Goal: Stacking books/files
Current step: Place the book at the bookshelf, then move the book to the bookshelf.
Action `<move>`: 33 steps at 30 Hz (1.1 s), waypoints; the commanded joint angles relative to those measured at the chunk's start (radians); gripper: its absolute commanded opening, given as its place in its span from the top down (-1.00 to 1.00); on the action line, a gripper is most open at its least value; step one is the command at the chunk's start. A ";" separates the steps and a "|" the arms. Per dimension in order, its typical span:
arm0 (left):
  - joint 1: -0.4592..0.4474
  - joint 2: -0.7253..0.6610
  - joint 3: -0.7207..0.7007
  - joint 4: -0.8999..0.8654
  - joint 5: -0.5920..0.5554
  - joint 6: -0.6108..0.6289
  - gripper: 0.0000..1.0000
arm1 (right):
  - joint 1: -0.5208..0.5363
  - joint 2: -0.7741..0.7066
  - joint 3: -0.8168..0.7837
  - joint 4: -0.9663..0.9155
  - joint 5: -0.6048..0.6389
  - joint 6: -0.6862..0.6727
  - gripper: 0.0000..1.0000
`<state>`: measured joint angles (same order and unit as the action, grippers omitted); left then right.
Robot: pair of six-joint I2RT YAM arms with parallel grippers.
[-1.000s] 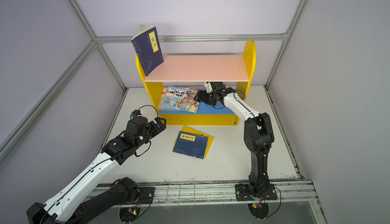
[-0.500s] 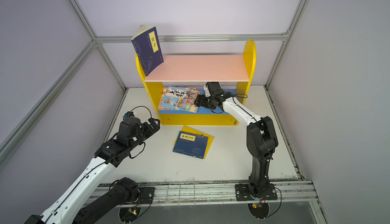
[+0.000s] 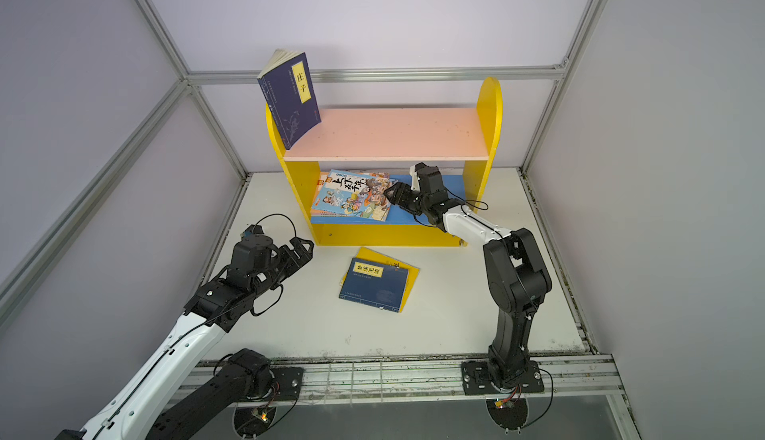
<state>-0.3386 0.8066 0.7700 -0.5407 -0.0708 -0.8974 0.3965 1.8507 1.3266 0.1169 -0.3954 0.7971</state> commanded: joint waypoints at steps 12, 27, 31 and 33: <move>0.010 -0.031 -0.027 0.018 0.016 -0.002 -0.99 | -0.015 0.028 -0.002 0.174 -0.070 0.095 -0.14; 0.015 -0.035 -0.049 0.030 0.028 -0.011 -0.99 | -0.018 0.059 0.018 0.207 -0.103 0.113 -0.10; 0.015 -0.032 -0.049 0.035 0.032 -0.011 -0.99 | -0.020 0.062 0.032 0.181 -0.102 0.096 -0.10; 0.015 -0.029 -0.048 0.036 0.034 -0.012 -0.99 | -0.021 0.064 0.039 0.168 -0.100 0.088 -0.10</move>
<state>-0.3248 0.7753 0.7216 -0.5327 -0.0441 -0.9066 0.3767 1.9114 1.3521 0.2855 -0.4889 0.9085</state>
